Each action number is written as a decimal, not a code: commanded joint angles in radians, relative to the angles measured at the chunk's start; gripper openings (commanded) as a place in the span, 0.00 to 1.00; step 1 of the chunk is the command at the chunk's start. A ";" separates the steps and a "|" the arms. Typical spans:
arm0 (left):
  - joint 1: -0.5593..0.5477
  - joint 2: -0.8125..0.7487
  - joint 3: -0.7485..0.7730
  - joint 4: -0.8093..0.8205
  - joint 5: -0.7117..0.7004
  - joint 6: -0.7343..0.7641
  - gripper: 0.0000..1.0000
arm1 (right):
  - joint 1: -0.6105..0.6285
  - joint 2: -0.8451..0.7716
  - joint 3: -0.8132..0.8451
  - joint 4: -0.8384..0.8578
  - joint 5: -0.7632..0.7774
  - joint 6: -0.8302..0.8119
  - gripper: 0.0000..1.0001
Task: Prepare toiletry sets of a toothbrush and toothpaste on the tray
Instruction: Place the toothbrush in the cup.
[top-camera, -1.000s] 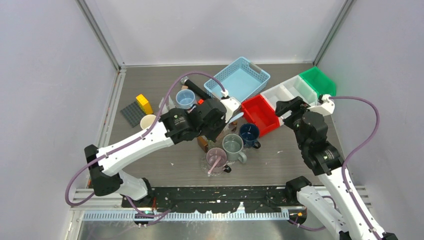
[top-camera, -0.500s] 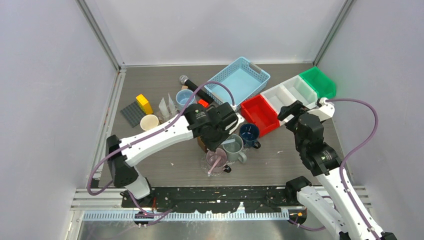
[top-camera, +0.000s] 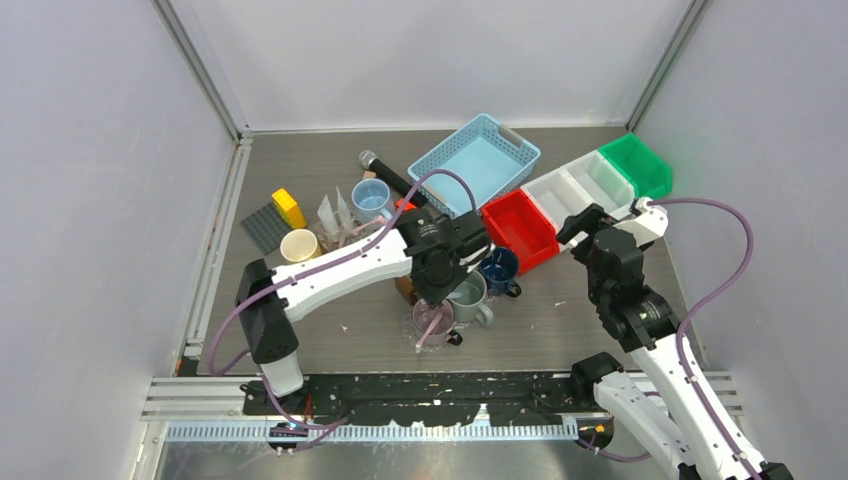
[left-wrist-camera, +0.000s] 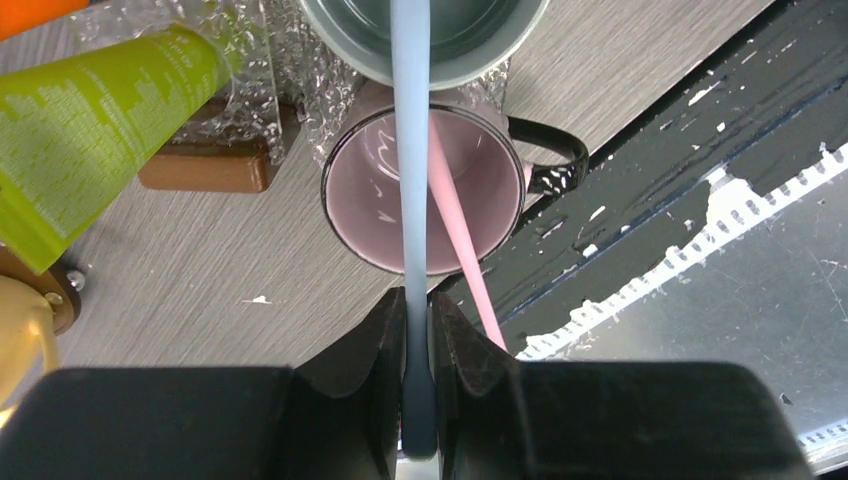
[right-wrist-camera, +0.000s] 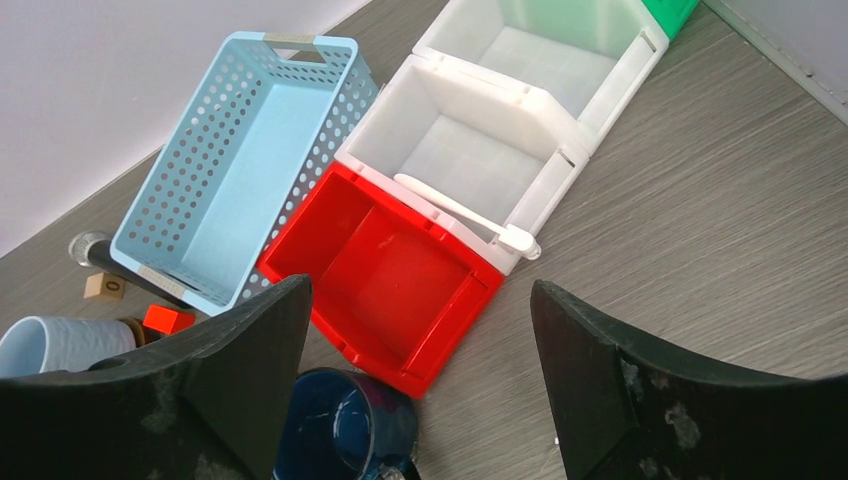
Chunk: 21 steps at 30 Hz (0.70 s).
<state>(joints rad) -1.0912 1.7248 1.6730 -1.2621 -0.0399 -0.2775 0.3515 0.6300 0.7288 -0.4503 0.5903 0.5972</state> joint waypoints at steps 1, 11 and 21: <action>-0.003 0.041 0.044 0.044 0.021 -0.020 0.19 | 0.004 0.015 -0.004 0.035 0.039 -0.040 0.87; -0.012 -0.012 0.032 0.098 0.011 -0.029 0.51 | 0.004 0.046 0.028 0.036 0.023 -0.108 0.87; 0.036 -0.207 -0.017 0.212 -0.055 -0.022 0.78 | -0.010 0.283 0.210 -0.032 -0.052 -0.234 0.87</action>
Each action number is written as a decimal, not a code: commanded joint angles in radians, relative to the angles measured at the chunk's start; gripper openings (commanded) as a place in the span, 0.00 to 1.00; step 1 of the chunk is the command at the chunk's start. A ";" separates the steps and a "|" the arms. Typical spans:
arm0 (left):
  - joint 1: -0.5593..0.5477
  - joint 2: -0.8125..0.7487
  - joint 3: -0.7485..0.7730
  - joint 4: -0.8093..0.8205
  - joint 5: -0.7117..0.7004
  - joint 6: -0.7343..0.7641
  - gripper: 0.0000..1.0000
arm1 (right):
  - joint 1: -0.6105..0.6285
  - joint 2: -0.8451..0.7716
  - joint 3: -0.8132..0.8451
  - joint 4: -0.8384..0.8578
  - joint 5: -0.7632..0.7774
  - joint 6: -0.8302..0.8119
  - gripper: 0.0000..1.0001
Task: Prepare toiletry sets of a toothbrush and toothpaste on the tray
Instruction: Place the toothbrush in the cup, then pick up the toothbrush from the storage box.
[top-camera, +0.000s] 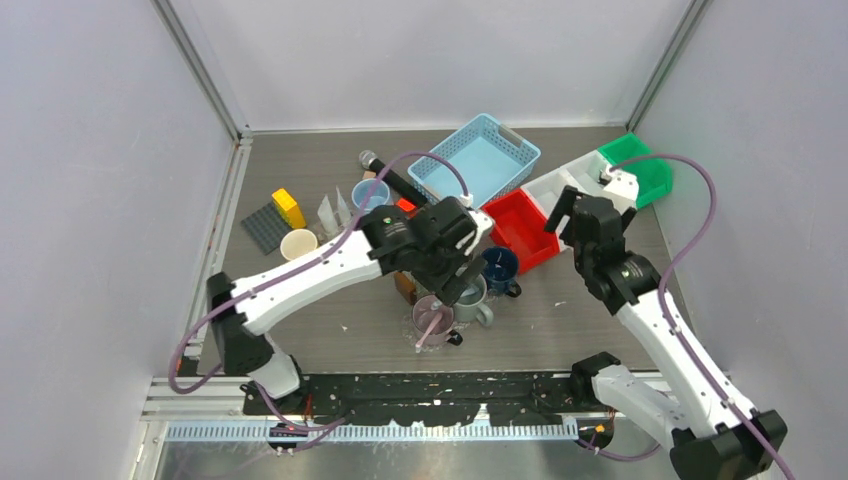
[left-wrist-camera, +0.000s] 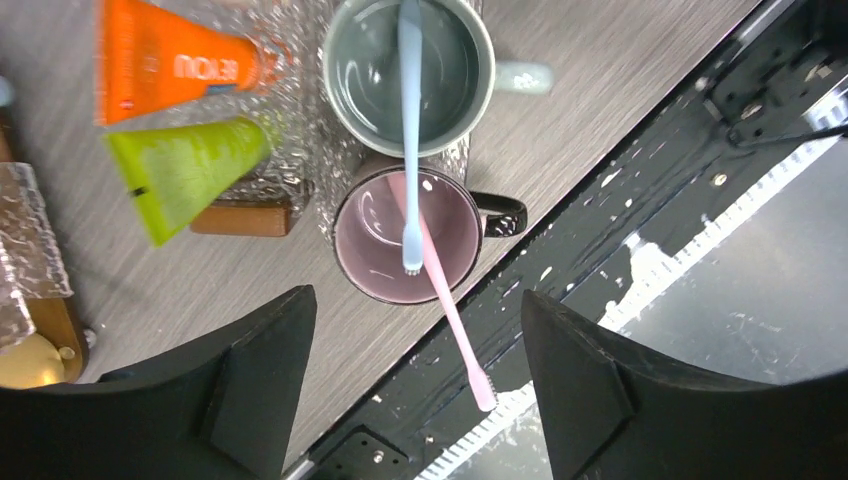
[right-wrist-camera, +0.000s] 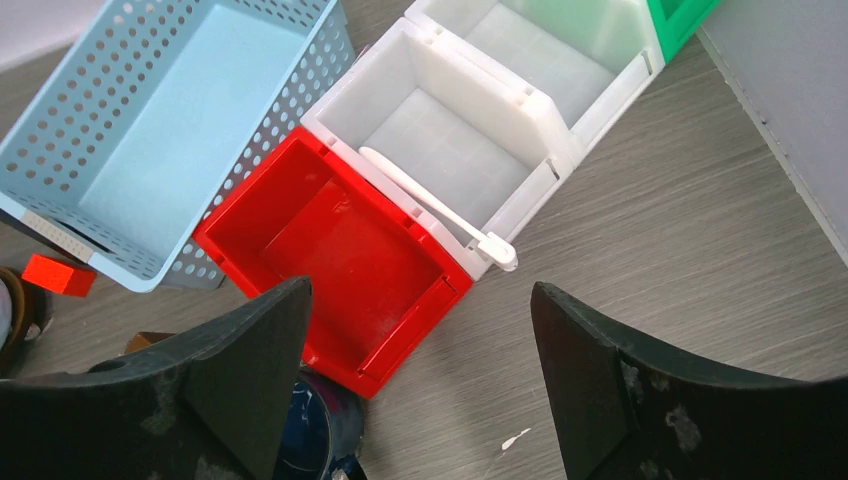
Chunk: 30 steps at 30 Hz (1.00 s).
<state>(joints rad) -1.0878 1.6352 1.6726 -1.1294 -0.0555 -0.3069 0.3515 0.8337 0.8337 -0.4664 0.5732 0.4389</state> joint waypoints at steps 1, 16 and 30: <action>0.049 -0.143 -0.029 0.093 -0.049 0.011 0.80 | -0.017 0.096 0.117 -0.026 -0.059 -0.087 0.87; 0.302 -0.581 -0.391 0.539 -0.360 0.237 0.84 | -0.414 0.547 0.373 -0.113 -0.634 -0.132 0.74; 0.315 -0.805 -0.697 0.908 -0.633 0.503 0.84 | -0.434 0.678 0.373 -0.229 -0.576 -0.385 0.57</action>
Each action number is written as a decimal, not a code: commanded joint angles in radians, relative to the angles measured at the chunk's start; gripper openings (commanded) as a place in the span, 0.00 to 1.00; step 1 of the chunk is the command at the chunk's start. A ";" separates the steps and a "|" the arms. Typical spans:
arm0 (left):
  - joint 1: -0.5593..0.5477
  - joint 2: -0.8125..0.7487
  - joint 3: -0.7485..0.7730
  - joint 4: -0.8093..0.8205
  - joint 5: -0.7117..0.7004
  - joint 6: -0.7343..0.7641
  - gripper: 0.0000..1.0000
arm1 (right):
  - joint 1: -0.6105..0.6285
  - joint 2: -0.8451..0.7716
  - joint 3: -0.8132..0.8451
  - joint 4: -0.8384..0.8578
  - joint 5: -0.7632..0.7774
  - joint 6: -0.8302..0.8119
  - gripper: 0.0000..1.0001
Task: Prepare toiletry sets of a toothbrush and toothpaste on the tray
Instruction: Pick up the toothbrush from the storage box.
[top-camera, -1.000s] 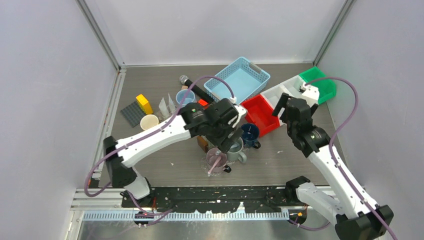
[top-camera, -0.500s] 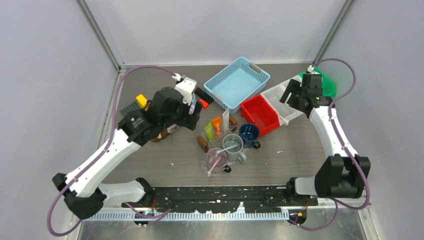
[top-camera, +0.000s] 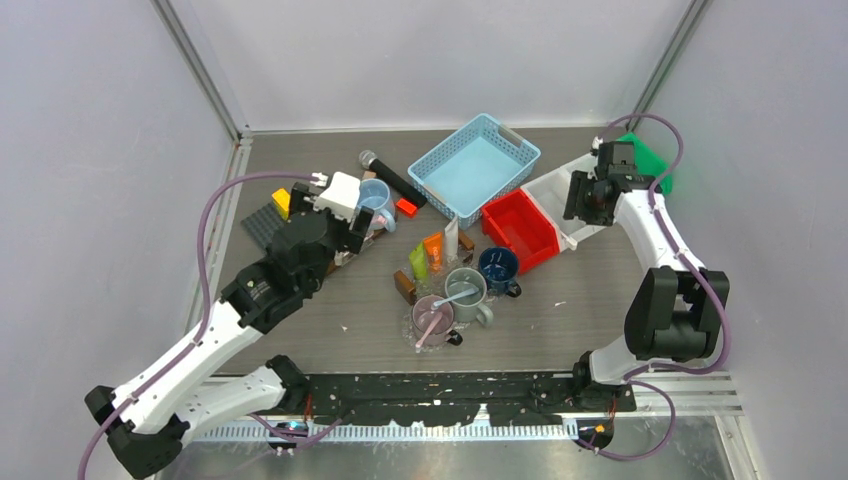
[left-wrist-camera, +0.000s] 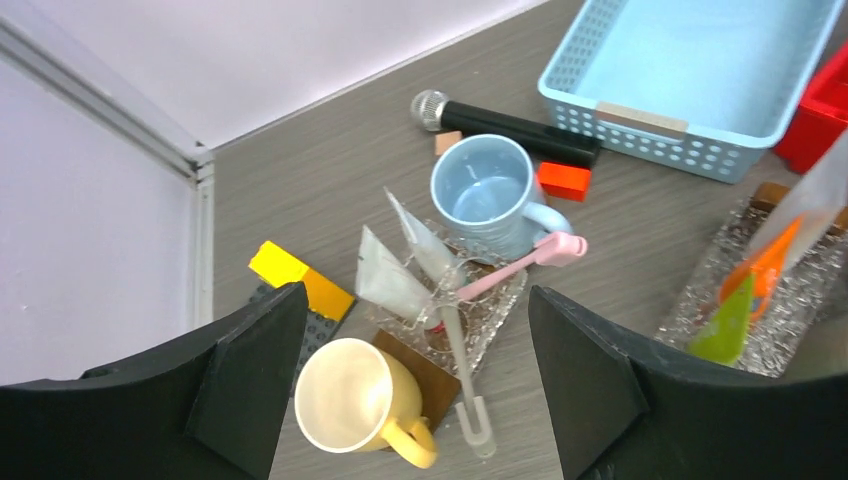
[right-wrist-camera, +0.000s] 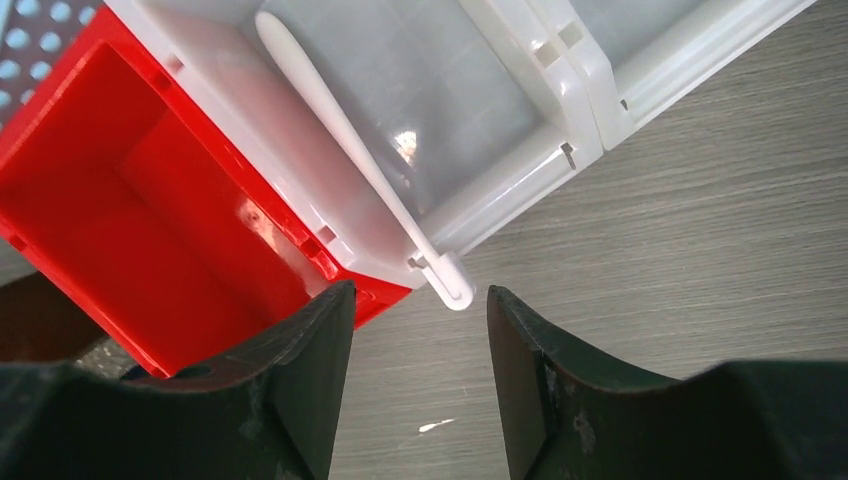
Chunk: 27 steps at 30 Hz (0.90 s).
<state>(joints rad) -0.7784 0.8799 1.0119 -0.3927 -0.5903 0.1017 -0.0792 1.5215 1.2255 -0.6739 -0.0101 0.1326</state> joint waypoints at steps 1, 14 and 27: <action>0.005 -0.056 -0.045 0.184 -0.106 0.102 0.84 | -0.004 -0.013 -0.026 -0.023 0.002 -0.080 0.57; 0.005 -0.138 -0.118 0.280 -0.111 0.129 0.82 | -0.004 0.037 -0.103 0.050 0.001 -0.172 0.54; 0.005 -0.150 -0.136 0.305 -0.109 0.134 0.81 | -0.004 0.117 -0.150 0.193 0.007 -0.205 0.45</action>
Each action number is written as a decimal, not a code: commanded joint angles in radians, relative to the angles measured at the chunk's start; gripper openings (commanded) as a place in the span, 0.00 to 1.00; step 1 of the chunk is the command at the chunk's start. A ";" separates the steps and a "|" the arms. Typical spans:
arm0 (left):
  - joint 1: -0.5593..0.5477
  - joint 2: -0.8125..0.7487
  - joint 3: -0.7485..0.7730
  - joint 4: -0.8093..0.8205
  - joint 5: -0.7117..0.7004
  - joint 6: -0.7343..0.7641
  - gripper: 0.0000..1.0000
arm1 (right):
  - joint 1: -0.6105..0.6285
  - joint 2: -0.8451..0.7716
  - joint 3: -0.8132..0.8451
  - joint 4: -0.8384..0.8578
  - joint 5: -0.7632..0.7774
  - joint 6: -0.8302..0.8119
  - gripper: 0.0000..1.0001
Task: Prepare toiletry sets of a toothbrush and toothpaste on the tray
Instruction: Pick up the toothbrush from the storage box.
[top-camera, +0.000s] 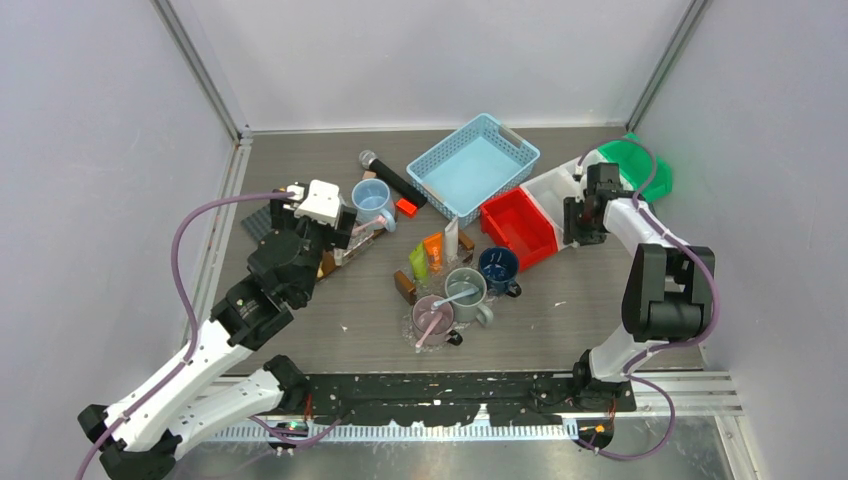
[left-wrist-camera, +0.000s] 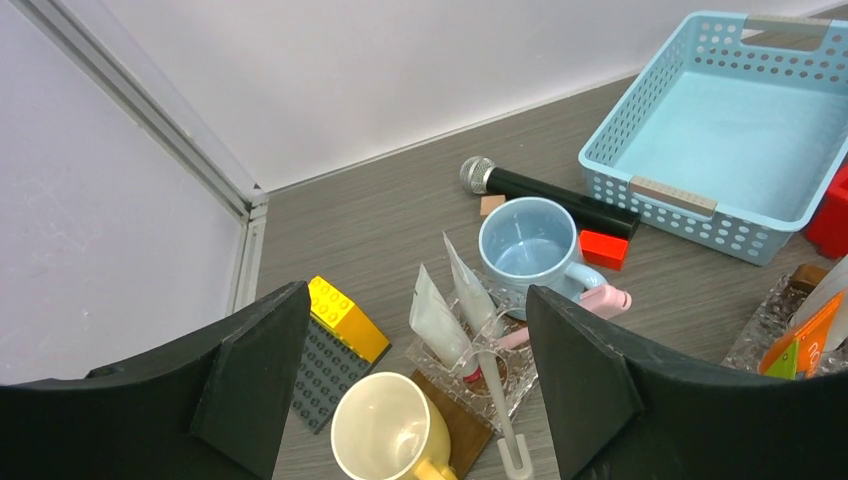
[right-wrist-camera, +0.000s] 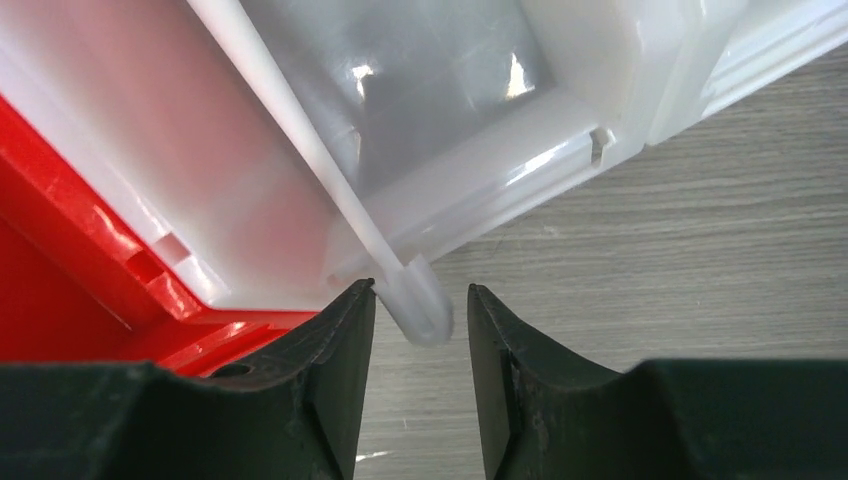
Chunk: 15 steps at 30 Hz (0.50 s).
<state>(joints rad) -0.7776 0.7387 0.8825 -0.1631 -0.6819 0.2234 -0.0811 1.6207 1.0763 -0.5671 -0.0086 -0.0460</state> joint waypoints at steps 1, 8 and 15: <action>0.005 -0.007 -0.007 0.075 -0.019 0.014 0.82 | -0.002 0.024 0.001 0.086 0.003 -0.030 0.42; 0.005 -0.005 -0.013 0.084 -0.016 0.017 0.81 | -0.002 -0.013 -0.012 0.073 -0.003 -0.020 0.14; 0.005 -0.008 -0.017 0.089 -0.013 0.018 0.81 | -0.002 -0.104 0.024 -0.009 0.004 0.041 0.02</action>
<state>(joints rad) -0.7776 0.7399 0.8707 -0.1455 -0.6849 0.2409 -0.0814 1.6081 1.0637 -0.5373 -0.0128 -0.0460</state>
